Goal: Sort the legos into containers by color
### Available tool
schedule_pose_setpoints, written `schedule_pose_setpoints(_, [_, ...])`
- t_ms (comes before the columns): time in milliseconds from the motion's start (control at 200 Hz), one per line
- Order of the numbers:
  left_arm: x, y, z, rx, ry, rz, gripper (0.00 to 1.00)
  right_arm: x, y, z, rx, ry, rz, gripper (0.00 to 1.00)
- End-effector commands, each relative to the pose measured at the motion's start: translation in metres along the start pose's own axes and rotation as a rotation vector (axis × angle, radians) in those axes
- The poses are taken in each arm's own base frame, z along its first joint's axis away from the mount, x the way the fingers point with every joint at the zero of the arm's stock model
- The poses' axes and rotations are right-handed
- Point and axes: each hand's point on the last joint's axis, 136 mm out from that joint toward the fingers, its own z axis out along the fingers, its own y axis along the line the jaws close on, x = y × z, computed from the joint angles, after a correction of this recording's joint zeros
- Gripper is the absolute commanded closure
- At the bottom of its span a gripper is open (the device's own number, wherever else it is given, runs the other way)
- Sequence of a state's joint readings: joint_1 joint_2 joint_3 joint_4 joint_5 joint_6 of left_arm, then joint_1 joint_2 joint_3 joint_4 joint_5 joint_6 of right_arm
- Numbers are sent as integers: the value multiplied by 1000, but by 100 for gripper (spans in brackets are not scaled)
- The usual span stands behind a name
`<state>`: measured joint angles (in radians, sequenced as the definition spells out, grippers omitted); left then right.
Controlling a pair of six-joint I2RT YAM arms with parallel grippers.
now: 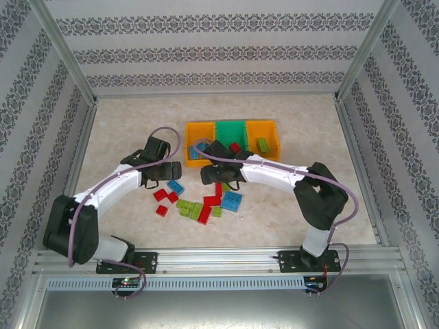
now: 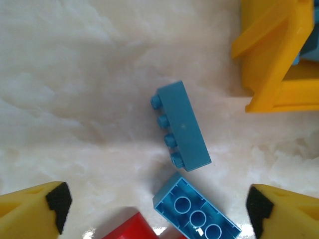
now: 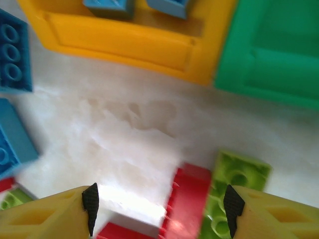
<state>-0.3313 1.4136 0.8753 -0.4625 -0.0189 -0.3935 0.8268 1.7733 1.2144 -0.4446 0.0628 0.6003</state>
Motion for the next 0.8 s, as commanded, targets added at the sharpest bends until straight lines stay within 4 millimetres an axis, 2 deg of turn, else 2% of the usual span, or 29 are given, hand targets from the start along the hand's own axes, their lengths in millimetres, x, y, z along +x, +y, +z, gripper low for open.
schedule_pose_setpoints(0, [-9, -9, 11, 51, 29, -29, 15, 0, -23, -20, 50, -52, 41, 29])
schedule_pose_setpoints(245, [-15, -16, 37, 69, 71, -71, 18, 27, -64, -31, 101, -57, 103, 25])
schedule_pose_setpoints(420, [-19, -18, 52, 66, 99, -75, 23, 43, -74, -28, 111, -38, 79, 20])
schedule_pose_setpoints(585, [-21, -21, 63, 65, 119, -68, 40, 58, -85, -27, 149, -16, 32, 14])
schedule_pose_setpoints(794, [-18, -20, 73, 61, 139, -62, 57, 64, -94, -34, 147, -70, 57, 10])
